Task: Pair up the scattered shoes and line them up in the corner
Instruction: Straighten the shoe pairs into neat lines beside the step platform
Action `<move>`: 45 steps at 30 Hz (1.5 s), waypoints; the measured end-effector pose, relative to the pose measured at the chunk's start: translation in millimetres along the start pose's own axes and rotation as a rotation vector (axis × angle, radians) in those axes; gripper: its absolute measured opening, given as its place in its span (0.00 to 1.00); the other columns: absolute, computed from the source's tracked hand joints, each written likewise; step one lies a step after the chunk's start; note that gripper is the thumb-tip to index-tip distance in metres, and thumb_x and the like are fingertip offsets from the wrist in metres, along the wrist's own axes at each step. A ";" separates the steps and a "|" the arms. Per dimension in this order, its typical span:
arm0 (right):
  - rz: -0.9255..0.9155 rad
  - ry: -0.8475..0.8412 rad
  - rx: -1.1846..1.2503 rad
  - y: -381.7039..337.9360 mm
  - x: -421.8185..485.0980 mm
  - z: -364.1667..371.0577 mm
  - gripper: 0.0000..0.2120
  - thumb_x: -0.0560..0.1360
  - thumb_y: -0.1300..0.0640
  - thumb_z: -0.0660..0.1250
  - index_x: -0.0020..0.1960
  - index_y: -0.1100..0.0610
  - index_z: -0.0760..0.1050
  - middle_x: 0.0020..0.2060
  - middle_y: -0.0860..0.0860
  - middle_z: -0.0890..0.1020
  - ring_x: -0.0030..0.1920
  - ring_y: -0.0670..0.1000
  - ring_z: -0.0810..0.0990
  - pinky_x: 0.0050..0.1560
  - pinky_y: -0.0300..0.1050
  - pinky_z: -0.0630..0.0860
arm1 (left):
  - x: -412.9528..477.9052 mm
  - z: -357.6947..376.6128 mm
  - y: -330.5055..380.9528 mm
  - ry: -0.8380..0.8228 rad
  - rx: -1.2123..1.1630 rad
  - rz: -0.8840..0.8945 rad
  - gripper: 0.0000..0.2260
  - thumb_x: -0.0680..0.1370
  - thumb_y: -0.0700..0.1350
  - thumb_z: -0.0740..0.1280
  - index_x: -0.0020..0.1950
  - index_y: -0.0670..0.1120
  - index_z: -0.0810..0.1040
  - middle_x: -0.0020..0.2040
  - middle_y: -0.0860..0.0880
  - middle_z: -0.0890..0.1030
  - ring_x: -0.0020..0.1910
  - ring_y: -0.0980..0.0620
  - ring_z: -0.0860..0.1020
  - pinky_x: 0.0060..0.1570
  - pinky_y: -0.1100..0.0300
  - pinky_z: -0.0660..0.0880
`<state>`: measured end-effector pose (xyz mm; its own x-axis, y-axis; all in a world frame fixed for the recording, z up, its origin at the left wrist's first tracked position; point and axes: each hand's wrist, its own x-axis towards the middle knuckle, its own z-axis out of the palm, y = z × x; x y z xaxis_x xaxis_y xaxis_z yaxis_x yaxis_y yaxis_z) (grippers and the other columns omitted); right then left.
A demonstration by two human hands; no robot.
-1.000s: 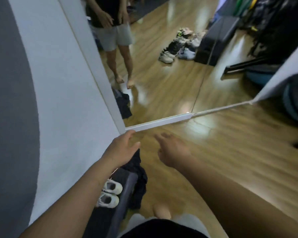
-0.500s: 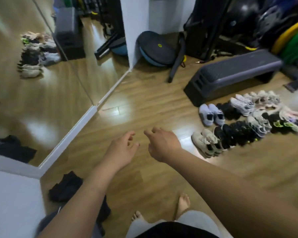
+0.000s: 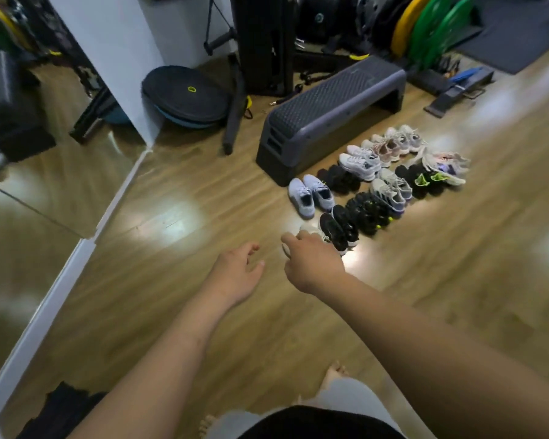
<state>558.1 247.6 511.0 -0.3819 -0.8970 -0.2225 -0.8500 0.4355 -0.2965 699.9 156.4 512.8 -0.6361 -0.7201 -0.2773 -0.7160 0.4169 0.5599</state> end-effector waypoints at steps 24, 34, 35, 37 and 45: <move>0.466 -0.007 0.131 318.2 53.5 -91.5 0.20 0.77 0.50 0.61 0.68 0.49 0.65 0.60 0.53 0.73 0.60 0.57 0.74 0.53 0.51 0.76 | 239.2 160.5 249.8 -0.148 -0.056 0.142 0.09 0.76 0.47 0.67 0.56 0.49 0.79 0.54 0.49 0.80 0.50 0.49 0.78 0.54 0.53 0.76; 0.394 -0.043 0.107 361.9 169.4 -141.5 0.17 0.77 0.51 0.61 0.66 0.50 0.67 0.59 0.52 0.74 0.59 0.56 0.74 0.52 0.52 0.77 | 353.4 136.8 287.0 -0.112 -0.117 0.055 0.08 0.78 0.48 0.65 0.55 0.49 0.79 0.49 0.52 0.81 0.47 0.52 0.79 0.49 0.55 0.77; 0.376 -0.050 0.108 365.9 179.6 -144.2 0.17 0.77 0.51 0.61 0.65 0.50 0.67 0.59 0.52 0.74 0.59 0.56 0.74 0.52 0.52 0.77 | 360.8 135.5 290.8 -0.100 -0.116 0.050 0.08 0.78 0.48 0.65 0.55 0.49 0.79 0.49 0.52 0.81 0.48 0.52 0.78 0.50 0.56 0.76; 0.348 -0.056 0.119 375.9 199.3 -151.9 0.17 0.77 0.51 0.61 0.65 0.50 0.67 0.58 0.52 0.74 0.59 0.57 0.75 0.51 0.52 0.77 | 376.1 135.7 299.3 -0.087 -0.120 0.037 0.08 0.78 0.47 0.65 0.55 0.49 0.80 0.50 0.51 0.82 0.49 0.52 0.78 0.52 0.56 0.76; 0.263 -0.049 0.126 477.5 250.8 -189.6 0.17 0.76 0.52 0.61 0.65 0.51 0.68 0.59 0.53 0.75 0.59 0.57 0.75 0.52 0.52 0.77 | 444.7 172.6 368.4 -0.047 -0.135 -0.056 0.09 0.78 0.49 0.64 0.57 0.51 0.79 0.52 0.52 0.82 0.51 0.52 0.78 0.55 0.54 0.76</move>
<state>-12.3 216.2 489.7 -0.5630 -0.7485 -0.3504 -0.6708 0.6616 -0.3352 103.6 85.5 461.0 -0.6109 -0.7124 -0.3454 -0.7079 0.2960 0.6413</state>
